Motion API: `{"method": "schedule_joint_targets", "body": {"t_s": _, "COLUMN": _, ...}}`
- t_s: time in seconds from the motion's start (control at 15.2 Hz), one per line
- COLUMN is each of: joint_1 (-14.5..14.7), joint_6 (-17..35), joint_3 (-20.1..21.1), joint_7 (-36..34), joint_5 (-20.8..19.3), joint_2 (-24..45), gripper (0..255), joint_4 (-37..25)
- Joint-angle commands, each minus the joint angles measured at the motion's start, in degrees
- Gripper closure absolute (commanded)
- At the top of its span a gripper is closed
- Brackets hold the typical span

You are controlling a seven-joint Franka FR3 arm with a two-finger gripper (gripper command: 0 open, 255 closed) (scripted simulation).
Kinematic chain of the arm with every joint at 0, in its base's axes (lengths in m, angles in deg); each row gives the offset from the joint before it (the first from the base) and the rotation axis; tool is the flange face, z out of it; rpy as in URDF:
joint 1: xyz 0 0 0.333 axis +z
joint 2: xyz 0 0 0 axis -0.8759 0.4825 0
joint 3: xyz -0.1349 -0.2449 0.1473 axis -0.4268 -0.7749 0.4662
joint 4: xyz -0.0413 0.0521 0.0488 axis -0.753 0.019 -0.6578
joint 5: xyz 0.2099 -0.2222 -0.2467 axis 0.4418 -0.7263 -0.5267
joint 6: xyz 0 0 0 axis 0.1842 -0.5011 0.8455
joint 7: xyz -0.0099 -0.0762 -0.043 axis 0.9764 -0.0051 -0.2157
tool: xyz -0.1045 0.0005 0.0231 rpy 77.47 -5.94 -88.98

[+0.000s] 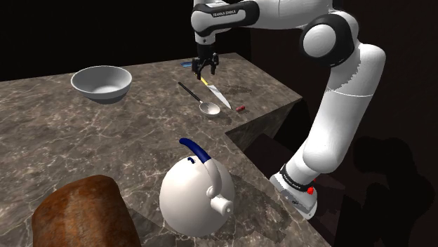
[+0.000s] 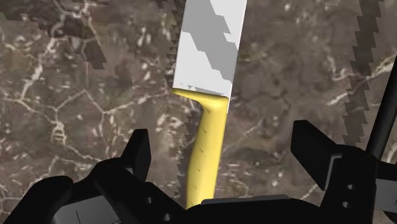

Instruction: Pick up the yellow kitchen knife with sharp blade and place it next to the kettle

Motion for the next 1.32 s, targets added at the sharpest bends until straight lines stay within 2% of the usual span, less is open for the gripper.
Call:
{"method": "schedule_joint_targets", "body": {"t_s": 0.0, "joint_1": -0.1, "joint_6": 1.4, "joint_3": 0.0, "joint_7": 0.1, "joint_5": 0.0, "joint_2": 0.1, "gripper": 0, "joint_4": 1.3}}
{"method": "schedule_joint_targets", "body": {"t_s": 0.2, "joint_1": -0.1, "joint_6": 4.1, "joint_3": -0.1, "joint_7": 0.0, "joint_5": 0.0, "joint_2": 0.2, "gripper": 0, "joint_4": 3.9}}
{"method": "schedule_joint_targets", "body": {"t_s": 0.73, "joint_1": -0.1, "joint_6": 4.1, "joint_3": -0.1, "joint_7": 0.0, "joint_5": 0.0, "joint_2": 0.2, "gripper": 0, "joint_4": 3.9}}
{"method": "schedule_joint_targets", "body": {"t_s": 0.79, "joint_1": -0.1, "joint_6": 4.1, "joint_3": -0.1, "joint_7": 0.0, "joint_5": 0.0, "joint_2": 0.2, "gripper": 255, "joint_4": 3.9}}
{"method": "schedule_joint_targets", "body": {"t_s": 1.25, "joint_1": -0.1, "joint_6": 4.1, "joint_3": -0.1, "joint_7": 0.0, "joint_5": 0.0, "joint_2": 0.2, "gripper": 255, "joint_4": 3.9}}
